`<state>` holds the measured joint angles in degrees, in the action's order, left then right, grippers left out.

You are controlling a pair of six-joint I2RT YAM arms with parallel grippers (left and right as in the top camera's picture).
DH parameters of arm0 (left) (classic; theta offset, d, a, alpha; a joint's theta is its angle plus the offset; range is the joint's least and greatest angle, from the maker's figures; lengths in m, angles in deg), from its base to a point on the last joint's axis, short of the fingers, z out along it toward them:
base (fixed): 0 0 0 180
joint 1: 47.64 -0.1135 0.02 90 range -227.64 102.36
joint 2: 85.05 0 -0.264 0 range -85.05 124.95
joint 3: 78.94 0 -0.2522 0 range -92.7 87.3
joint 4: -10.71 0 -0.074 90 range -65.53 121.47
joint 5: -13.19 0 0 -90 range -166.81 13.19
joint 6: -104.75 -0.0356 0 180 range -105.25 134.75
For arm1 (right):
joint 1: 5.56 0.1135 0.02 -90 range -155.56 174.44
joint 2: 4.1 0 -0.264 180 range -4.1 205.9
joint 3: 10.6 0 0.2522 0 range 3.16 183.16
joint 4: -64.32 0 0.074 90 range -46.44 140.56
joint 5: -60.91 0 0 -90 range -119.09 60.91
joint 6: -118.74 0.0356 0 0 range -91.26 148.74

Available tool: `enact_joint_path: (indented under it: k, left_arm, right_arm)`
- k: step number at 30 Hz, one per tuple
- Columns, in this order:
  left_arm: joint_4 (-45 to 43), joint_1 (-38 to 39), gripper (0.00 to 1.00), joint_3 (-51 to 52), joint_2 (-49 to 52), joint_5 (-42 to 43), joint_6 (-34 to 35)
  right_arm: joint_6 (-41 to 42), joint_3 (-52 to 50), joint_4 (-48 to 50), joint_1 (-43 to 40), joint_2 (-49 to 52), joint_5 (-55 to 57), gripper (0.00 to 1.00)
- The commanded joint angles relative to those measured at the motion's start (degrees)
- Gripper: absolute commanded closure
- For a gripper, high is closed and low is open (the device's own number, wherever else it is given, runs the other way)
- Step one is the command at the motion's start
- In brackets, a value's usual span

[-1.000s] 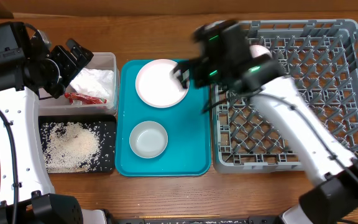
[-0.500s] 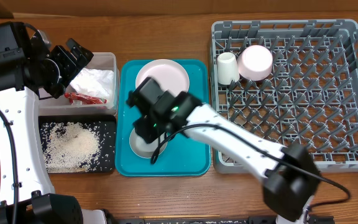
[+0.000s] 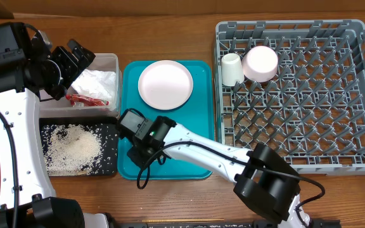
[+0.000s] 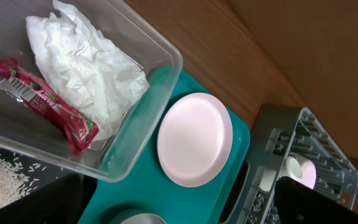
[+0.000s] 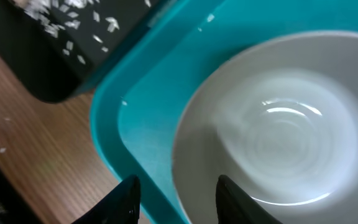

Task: Sort waste into correct bins and load items into the dishwasher
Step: 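Move the right gripper back to the small white bowl on the tray, then grasp the small white bowl rim with the right gripper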

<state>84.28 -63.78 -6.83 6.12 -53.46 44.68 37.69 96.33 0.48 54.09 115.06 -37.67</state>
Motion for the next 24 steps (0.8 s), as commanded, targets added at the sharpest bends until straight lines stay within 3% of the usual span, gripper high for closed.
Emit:
enact_joint_path:
  k: [1,8,11,15,24]
  left_arm:
    - [-0.04,0.0,0.0,-1.01,-0.85,-0.24,0.52]
    - [-0.04,0.0,0.0,-1.01,-0.85,-0.24,0.52]
    - [-0.04,0.0,0.0,-1.01,-0.85,-0.24,0.52]
    - [-0.04,0.0,0.0,-1.01,-0.85,-0.24,0.52]
    - [-0.04,0.0,0.0,-1.01,-0.85,-0.24,0.52]
  right_arm:
    - [-0.04,-1.36,0.46,0.13,0.57,3.19,0.59]
    - [-0.02,-4.0,0.9,0.13,0.57,3.19,0.61]
    - [-0.02,-4.09,1.22,0.13,0.57,3.19,0.81]
    - [-0.02,-3.3,1.57,0.11,0.52,3.13,0.96]
    - [1.92,4.7,-6.1,-2.89,-7.72,2.95,0.96]
